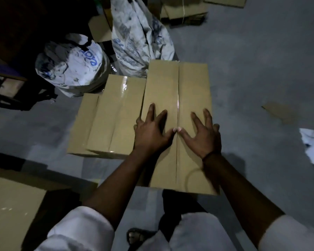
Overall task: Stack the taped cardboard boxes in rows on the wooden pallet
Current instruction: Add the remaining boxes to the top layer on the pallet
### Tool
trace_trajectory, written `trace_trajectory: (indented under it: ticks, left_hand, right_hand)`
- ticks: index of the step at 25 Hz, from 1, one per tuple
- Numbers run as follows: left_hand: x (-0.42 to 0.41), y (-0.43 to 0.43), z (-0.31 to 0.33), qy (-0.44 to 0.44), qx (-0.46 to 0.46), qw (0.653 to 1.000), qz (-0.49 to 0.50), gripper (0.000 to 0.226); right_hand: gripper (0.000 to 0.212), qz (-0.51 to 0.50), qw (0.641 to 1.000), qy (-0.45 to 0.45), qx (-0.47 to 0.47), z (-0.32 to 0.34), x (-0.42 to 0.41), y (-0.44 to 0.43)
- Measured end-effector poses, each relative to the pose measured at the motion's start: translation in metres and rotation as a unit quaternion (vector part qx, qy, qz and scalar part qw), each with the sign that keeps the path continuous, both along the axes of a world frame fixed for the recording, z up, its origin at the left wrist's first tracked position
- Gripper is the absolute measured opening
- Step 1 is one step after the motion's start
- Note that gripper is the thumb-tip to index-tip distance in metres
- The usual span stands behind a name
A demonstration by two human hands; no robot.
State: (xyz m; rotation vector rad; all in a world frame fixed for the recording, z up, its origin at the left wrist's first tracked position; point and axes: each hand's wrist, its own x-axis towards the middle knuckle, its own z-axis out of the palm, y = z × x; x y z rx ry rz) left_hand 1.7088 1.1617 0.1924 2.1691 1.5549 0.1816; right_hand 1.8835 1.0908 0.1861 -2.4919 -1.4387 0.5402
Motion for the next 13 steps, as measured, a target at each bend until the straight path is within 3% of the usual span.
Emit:
trace_trajectory:
  ticks: [6,13]
  left_hand:
    - [-0.152,-0.094,0.093,-0.033,0.073,0.985,0.151,0.074]
    - [-0.349,-0.195,0.119,0.017,0.12,0.924,0.363,0.078]
  right_hand:
    - [0.084,0.146,0.984,-0.027,0.101,0.09,-0.138,-0.026]
    - [0.089,0.358,0.927,0.022,0.114,0.113,-0.352,-0.052]
